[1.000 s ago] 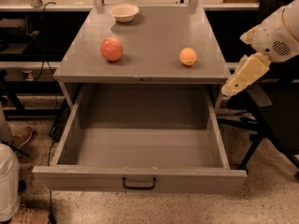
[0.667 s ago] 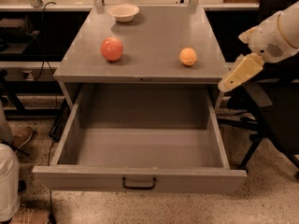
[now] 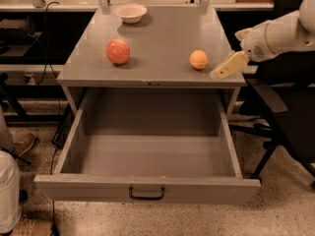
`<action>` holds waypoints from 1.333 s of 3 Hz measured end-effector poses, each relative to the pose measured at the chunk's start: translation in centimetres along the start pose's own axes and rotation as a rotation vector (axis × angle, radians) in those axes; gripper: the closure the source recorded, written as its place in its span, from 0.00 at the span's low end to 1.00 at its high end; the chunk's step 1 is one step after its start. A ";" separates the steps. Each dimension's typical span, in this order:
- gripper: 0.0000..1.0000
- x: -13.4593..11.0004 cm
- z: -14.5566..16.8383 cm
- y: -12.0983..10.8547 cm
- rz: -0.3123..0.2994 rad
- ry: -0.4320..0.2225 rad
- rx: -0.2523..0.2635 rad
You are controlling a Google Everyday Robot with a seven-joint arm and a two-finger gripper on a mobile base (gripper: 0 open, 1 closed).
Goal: Place orange into top drawer
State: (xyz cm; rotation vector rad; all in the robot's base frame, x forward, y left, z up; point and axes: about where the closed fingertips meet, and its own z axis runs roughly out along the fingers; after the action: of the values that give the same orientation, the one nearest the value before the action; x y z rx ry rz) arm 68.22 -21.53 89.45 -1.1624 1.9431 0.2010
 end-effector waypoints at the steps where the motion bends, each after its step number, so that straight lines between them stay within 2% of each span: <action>1: 0.00 0.0 3.8 -1.7 0.048 -0.037 0.006; 2: 0.00 -0.5 5.9 -2.4 0.081 -0.060 0.008; 4: 0.00 -2.5 8.0 -1.8 0.089 -0.091 -0.029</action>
Offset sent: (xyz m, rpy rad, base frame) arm 0.0749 0.0299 -0.0294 0.1338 -0.0042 -0.0627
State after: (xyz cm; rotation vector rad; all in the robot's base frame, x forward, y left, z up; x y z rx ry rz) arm 74.81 -16.81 86.63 -1.0674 1.9187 0.3249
